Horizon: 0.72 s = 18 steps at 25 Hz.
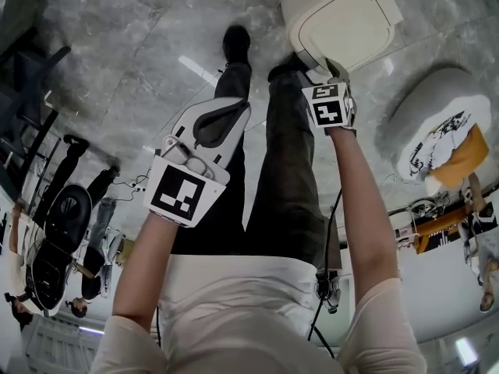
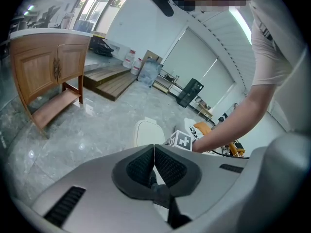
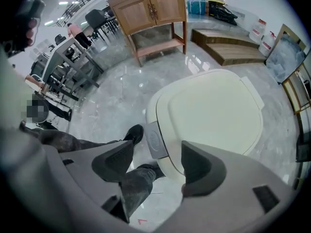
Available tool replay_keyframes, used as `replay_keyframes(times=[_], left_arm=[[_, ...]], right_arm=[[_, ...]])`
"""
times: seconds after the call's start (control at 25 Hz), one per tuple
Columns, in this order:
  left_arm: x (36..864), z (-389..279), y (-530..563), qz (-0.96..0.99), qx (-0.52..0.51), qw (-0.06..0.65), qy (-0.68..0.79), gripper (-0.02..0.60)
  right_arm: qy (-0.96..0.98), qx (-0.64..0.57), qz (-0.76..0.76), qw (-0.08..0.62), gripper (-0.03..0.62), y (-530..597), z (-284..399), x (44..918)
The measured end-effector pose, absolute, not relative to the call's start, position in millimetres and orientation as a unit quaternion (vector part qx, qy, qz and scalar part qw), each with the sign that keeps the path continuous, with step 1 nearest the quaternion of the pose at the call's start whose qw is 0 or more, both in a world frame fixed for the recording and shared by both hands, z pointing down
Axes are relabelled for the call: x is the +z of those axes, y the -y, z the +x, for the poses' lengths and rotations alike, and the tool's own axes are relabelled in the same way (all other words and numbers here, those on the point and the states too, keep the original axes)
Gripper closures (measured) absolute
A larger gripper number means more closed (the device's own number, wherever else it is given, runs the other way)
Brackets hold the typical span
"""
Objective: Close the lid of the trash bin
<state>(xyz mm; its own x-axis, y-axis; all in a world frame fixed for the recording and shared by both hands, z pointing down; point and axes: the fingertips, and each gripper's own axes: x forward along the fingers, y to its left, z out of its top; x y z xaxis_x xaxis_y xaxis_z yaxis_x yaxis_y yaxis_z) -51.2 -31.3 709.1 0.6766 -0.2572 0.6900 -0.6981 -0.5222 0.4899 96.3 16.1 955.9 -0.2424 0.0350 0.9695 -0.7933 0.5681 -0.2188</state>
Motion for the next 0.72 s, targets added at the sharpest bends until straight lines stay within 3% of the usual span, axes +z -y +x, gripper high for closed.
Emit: replay_keyframes(times=[0.4, 0.56, 0.72], left_arm=[[678.8, -65.5, 41.5, 0.842, 0.28, 0.369, 0.276, 0.563], [657.1, -70.2, 53.2, 0.852, 0.277, 0.348, 0.276, 0.563], [632.2, -74.9, 58.2, 0.856, 0.275, 0.343, 0.271, 0.563]], right_arm=[[0.7, 0.355, 0.304, 0.54, 0.29, 3.5, 92.5, 902.9], [0.7, 0.336, 0.335, 0.533, 0.342, 20.3, 99.2, 866.0], [0.697, 0.327, 0.358, 0.529, 0.355, 26.5, 107.8, 825.2]])
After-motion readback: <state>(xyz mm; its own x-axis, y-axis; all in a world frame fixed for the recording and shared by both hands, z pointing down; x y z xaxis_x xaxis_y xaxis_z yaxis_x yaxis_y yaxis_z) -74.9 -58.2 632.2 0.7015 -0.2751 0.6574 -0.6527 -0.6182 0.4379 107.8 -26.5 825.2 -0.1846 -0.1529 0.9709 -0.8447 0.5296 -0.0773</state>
